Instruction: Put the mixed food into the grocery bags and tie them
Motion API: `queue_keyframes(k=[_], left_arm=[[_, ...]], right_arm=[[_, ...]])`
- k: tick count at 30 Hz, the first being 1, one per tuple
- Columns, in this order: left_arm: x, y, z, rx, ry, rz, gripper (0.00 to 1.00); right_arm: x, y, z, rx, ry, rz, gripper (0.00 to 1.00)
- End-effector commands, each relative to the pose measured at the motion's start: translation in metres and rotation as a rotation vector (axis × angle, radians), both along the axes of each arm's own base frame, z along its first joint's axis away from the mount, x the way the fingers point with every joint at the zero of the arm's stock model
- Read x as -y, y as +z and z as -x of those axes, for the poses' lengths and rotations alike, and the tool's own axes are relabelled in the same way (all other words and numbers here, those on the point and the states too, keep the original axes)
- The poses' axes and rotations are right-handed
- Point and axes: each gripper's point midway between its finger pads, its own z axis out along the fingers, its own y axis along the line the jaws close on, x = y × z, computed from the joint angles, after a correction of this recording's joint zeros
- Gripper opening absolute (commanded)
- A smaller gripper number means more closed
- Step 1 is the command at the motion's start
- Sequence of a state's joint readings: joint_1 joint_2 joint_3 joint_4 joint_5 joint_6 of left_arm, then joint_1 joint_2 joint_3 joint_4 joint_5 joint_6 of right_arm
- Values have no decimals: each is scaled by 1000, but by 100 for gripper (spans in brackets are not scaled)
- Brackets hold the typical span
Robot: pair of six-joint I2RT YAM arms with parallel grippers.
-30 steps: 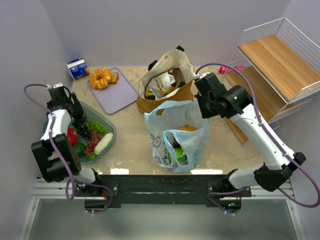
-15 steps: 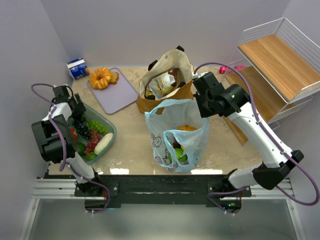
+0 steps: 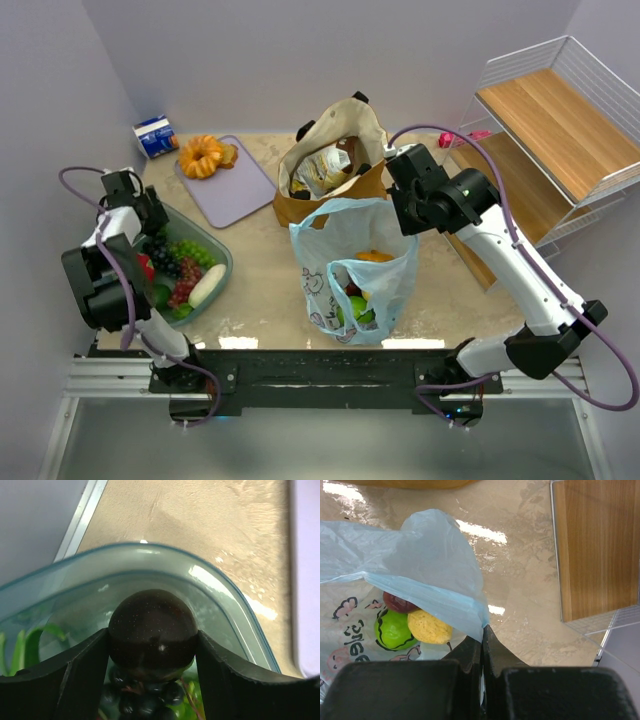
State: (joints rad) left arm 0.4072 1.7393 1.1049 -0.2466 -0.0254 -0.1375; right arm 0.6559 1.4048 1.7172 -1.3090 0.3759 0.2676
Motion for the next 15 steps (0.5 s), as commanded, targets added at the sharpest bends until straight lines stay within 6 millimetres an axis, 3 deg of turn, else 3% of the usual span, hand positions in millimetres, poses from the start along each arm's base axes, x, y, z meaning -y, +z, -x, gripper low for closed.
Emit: queue_keyframes(k=[1, 3, 4, 6, 7, 9, 10, 11, 12, 14, 15], left_arm=[[28, 84, -11, 209, -103, -99, 39], [50, 123, -12, 288, -155, -141, 38], [89, 137, -20, 320, -250, -152, 38], [133, 179, -19, 414, -353, -174, 38], [176, 193, -17, 454, -462, -147, 37], [226, 241, 0, 603, -611, -89, 36], [264, 270, 20, 698, -722, -54, 36], [291, 291, 33, 776, -801, -2, 36], [330, 307, 55, 832, -914, 55, 36], [370, 338, 92, 942, -1042, 167, 36], [402, 344, 119, 961, -1139, 239, 36]], right_arm=[[0, 15, 0, 46, -7, -32, 0], [0, 14, -2, 39, -9, -24, 0], [-1, 15, -3, 41, -5, -23, 0], [-2, 15, -4, 39, -5, -17, 0], [-2, 16, -5, 41, -6, -21, 0], [-4, 15, -6, 40, -1, -22, 0], [-4, 12, -5, 34, -3, -22, 0], [-4, 11, -6, 34, -4, -22, 0], [-6, 9, -6, 32, -3, -26, 0], [-6, 6, -6, 25, -1, -25, 0], [-5, 6, -6, 26, -3, -22, 0]])
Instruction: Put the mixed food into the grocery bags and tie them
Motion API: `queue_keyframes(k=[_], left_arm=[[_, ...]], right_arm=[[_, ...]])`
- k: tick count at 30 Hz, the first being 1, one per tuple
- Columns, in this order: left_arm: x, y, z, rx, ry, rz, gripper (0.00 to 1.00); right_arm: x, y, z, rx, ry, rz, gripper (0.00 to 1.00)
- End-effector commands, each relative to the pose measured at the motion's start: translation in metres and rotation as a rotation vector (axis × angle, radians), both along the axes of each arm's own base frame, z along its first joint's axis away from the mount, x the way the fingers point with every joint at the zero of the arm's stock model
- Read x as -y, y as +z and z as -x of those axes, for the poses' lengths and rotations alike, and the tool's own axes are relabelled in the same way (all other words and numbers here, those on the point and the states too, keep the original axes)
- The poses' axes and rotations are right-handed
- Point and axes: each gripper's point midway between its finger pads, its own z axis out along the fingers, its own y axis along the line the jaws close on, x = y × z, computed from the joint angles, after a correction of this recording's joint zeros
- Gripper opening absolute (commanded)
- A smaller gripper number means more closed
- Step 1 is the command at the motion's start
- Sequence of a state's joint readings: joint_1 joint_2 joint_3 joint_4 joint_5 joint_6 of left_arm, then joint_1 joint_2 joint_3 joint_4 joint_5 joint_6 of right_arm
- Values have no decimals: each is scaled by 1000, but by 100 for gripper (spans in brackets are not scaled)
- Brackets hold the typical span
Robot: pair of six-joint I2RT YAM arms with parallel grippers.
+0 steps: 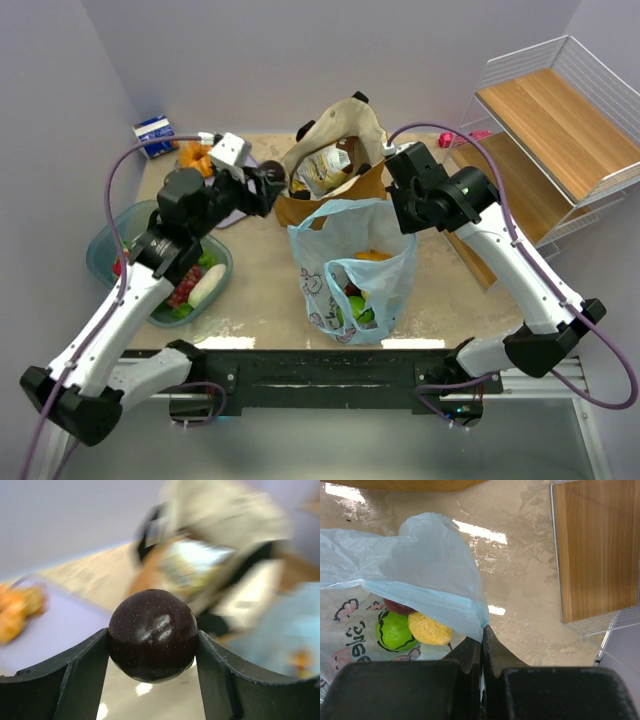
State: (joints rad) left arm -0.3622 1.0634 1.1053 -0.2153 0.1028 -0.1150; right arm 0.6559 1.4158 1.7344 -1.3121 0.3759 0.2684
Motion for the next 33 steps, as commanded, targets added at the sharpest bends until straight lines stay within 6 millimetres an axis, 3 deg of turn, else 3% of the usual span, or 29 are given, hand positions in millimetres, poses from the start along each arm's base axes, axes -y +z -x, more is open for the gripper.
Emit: queue_keyframes(k=[1, 3, 6, 7, 10, 13, 16, 17, 18, 19, 22, 29, 33], left_arm=[[96, 76, 82, 162, -394, 181, 36], [132, 84, 116, 173, -519, 229, 36], [171, 87, 143, 177, -634, 248, 37], [185, 72, 139, 143, -643, 216, 38], [202, 40, 124, 65, -610, 118, 40], [205, 25, 109, 48, -554, 71, 42], [208, 22, 101, 54, -530, 66, 49], [211, 25, 102, 53, -541, 67, 54], [214, 24, 102, 46, -550, 61, 69], [218, 16, 101, 24, -559, 45, 75], [222, 21, 102, 30, -579, 52, 99], [214, 48, 112, 115, -635, 63, 100], [185, 74, 107, 178, -621, 88, 100]], right_arm=[[-3, 4, -5, 26, -5, -18, 0], [-3, 5, -4, 30, -4, -20, 0], [-2, 6, -3, 32, -3, -22, 0], [-3, 6, -3, 31, -1, -24, 0], [0, 7, 0, 35, -3, -26, 0], [3, 8, 4, 39, -5, -27, 0], [6, 7, 7, 35, -6, -21, 0], [6, 7, 7, 36, -4, -22, 0], [6, 8, 6, 39, -4, -25, 0], [6, 8, 6, 39, -5, -26, 0], [6, 9, 7, 43, -4, -29, 0], [8, 9, 8, 44, -5, -27, 0], [8, 12, 8, 52, -9, -32, 0]])
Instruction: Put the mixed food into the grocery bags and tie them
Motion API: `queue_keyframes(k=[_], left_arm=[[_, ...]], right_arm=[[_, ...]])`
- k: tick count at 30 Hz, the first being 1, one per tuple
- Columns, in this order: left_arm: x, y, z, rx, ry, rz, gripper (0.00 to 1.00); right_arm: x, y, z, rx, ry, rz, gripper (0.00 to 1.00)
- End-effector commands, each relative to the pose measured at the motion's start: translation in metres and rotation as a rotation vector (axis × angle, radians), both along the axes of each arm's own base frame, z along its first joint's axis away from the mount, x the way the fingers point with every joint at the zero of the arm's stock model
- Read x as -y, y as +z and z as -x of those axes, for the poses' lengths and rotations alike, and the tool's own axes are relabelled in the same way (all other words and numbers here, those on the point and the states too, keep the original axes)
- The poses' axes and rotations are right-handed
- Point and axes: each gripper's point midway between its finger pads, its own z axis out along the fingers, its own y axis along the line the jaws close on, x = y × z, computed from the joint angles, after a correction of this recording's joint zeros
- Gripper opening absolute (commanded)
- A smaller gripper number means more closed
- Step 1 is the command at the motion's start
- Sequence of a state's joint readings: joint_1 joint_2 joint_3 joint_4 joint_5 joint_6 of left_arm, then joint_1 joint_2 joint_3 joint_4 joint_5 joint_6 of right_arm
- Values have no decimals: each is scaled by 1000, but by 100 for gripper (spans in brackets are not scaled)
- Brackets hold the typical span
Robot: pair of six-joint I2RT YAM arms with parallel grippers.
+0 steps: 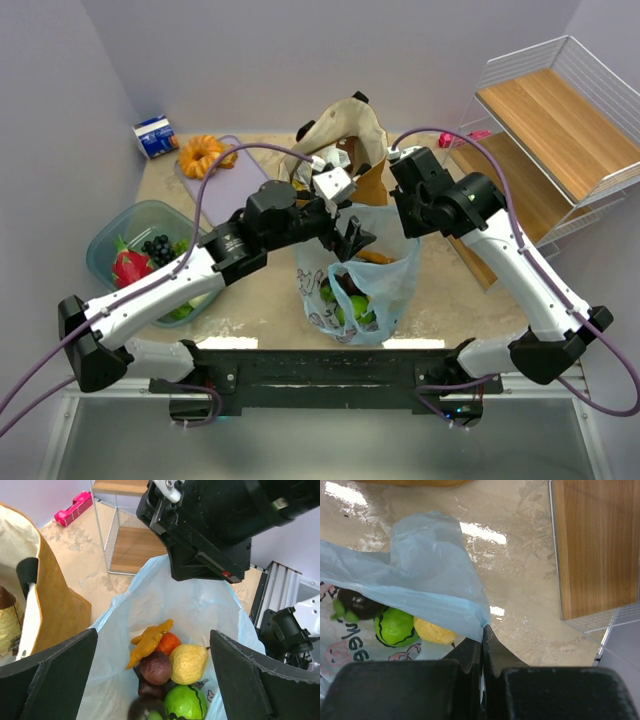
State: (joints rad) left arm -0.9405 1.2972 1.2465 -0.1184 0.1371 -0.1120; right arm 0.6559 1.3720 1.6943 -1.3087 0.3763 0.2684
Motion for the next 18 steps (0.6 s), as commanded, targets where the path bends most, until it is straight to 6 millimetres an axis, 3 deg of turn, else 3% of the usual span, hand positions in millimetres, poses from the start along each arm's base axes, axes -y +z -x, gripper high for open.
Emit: queue_keyframes(k=[1, 2, 3, 6, 7, 9, 10, 13, 18], left_arm=[[-39, 76, -3, 125, 7, 143, 100], [-59, 79, -18, 121, 45, 154, 100], [-76, 91, -17, 136, 63, 182, 100], [-108, 90, -19, 144, 109, 163, 100], [-111, 75, -16, 121, 101, 103, 100], [-113, 59, -8, 77, 80, 60, 100], [-113, 38, -3, 23, 61, 24, 100], [-104, 6, 20, -62, -62, 15, 100], [-95, -2, 55, -105, -227, 87, 100]], right_arm=[[2, 14, 0, 50, -6, -29, 0], [3, 14, 0, 48, -7, -23, 0], [2, 16, 0, 52, -3, -24, 0], [2, 18, -2, 57, -4, -23, 0], [1, 17, -3, 56, -2, -24, 0], [0, 18, -5, 57, -2, -24, 0], [-2, 18, -5, 59, 2, -26, 0], [-5, 18, -9, 60, 9, -32, 0], [-11, 18, -13, 62, 18, -41, 0]])
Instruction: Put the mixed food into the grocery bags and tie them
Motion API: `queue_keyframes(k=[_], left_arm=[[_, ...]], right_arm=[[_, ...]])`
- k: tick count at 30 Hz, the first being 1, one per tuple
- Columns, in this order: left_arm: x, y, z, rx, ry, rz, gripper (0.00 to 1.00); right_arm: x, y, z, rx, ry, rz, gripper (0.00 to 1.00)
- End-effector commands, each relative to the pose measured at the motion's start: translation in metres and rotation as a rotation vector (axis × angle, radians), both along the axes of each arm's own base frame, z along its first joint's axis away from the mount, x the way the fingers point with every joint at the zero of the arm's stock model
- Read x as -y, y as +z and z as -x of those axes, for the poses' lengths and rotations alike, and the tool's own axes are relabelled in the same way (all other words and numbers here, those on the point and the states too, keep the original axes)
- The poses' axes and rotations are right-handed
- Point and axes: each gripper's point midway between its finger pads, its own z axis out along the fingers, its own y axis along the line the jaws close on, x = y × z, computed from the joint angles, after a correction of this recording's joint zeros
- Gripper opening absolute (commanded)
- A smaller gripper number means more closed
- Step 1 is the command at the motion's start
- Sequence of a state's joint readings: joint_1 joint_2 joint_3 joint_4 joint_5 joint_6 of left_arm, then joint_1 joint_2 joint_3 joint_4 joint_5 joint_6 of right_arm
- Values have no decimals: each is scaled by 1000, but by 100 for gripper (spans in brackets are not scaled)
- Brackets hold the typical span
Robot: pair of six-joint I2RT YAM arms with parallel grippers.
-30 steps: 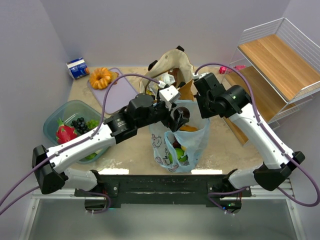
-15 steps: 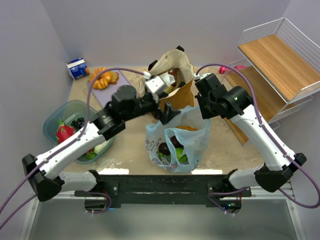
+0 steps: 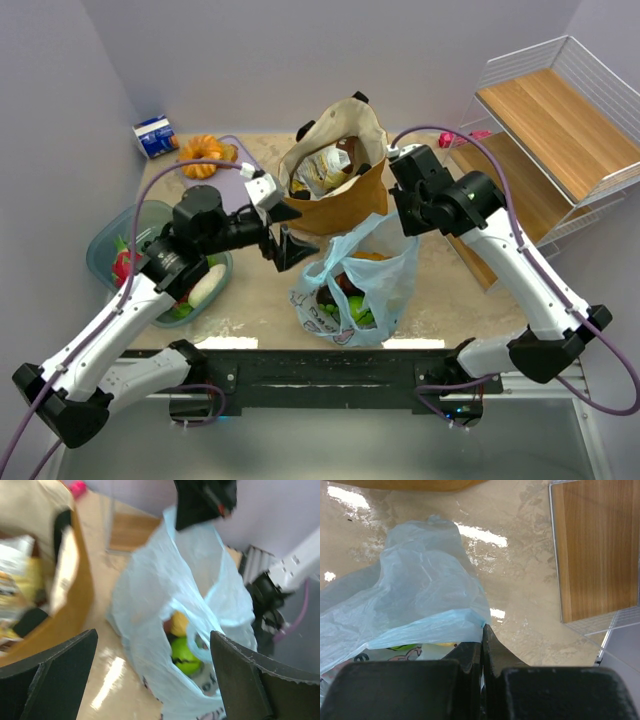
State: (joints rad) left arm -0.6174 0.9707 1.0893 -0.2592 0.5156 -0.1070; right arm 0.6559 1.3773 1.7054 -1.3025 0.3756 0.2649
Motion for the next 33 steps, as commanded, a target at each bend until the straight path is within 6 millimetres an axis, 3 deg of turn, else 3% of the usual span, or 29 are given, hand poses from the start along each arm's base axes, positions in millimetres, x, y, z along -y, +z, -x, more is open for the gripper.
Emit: queue_keyframes(k=[1, 7, 15, 21, 27, 30, 31, 33], left_arm=[[11, -22, 35, -103, -180, 30, 100], [18, -39, 54, -167, -300, 34, 100], [14, -43, 62, -162, -316, 29, 100], [16, -75, 58, -242, -309, -21, 100], [22, -71, 67, -266, -364, 60, 81], [23, -71, 67, -256, -369, 86, 66], [24, -72, 66, -259, -361, 88, 55], [26, -70, 64, -269, -351, 111, 43]], right_arm=[[-9, 15, -12, 53, 15, -33, 0], [-16, 17, -22, 57, 31, -23, 0], [-29, 16, -38, 61, 56, -18, 0], [-42, 15, -53, 62, 74, -14, 0], [-49, 23, -63, 79, 87, -14, 0], [-52, 22, -68, 75, 90, -3, 0], [-52, 21, -69, 71, 92, 1, 0], [-54, 25, -70, 77, 95, -6, 0]])
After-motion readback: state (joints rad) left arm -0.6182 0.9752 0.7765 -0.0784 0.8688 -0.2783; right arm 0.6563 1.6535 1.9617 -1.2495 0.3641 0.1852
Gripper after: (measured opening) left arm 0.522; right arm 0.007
